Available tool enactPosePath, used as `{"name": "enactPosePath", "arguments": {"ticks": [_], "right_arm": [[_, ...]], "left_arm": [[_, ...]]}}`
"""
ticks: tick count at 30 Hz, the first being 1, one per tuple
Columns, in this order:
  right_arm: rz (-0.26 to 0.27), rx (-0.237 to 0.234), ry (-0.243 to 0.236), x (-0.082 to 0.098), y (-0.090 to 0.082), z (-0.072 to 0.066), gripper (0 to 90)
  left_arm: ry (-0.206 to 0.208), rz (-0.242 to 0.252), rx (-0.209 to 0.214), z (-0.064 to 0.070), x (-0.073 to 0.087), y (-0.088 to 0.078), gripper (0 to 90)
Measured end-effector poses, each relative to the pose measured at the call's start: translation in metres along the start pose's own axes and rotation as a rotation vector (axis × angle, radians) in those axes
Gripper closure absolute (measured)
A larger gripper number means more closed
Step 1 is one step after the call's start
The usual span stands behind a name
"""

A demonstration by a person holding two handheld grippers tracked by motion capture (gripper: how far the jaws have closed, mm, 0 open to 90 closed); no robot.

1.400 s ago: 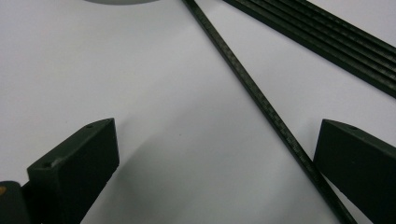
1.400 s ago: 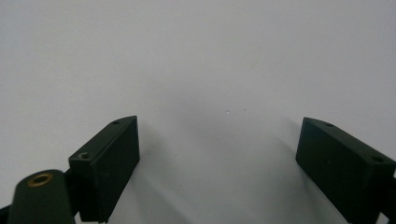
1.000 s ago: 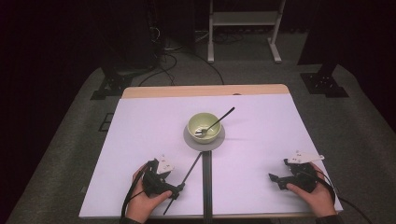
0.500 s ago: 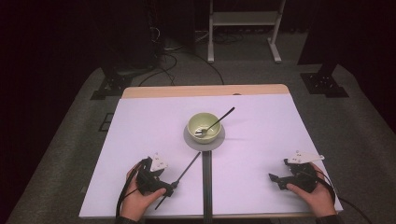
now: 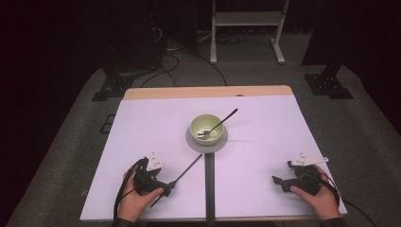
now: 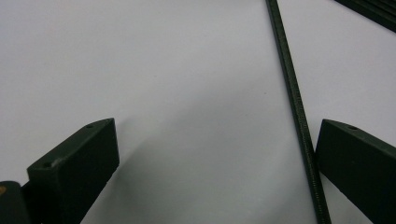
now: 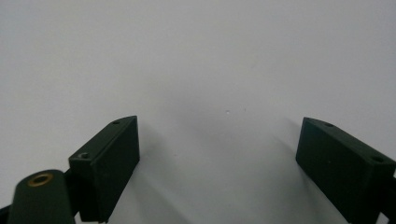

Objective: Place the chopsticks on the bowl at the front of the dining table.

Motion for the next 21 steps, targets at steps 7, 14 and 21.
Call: {"name": "enactPosePath", "arguments": {"ticks": [7, 14, 21], "right_arm": [[0.001, 0.0, -0.001, 0.0, 0.0, 0.0, 12.2], [0.0, 0.0, -0.001, 0.0, 0.0, 0.0, 12.2], [0.0, 0.0, -0.001, 0.0, 0.0, -0.0001, 12.2]], "left_arm": [[-0.002, 0.002, -0.003, -0.0025, 0.0007, -0.0006, 0.0], [-0.007, 0.017, 0.016, -0.0019, -0.0022, -0.0026, 0.0], [-0.013, 0.024, 0.043, 0.0016, -0.0069, -0.0039, 0.0]]}}
Point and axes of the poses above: each handheld gripper's, and its own axes: y roughly forward along the jaws, x roughly out of its underside, z roughly to its right, the point moved 6 cm from there along y, roughly forward along the jaws, and after that the axes turned 3 degrees about -x, right-handed, at the moved point
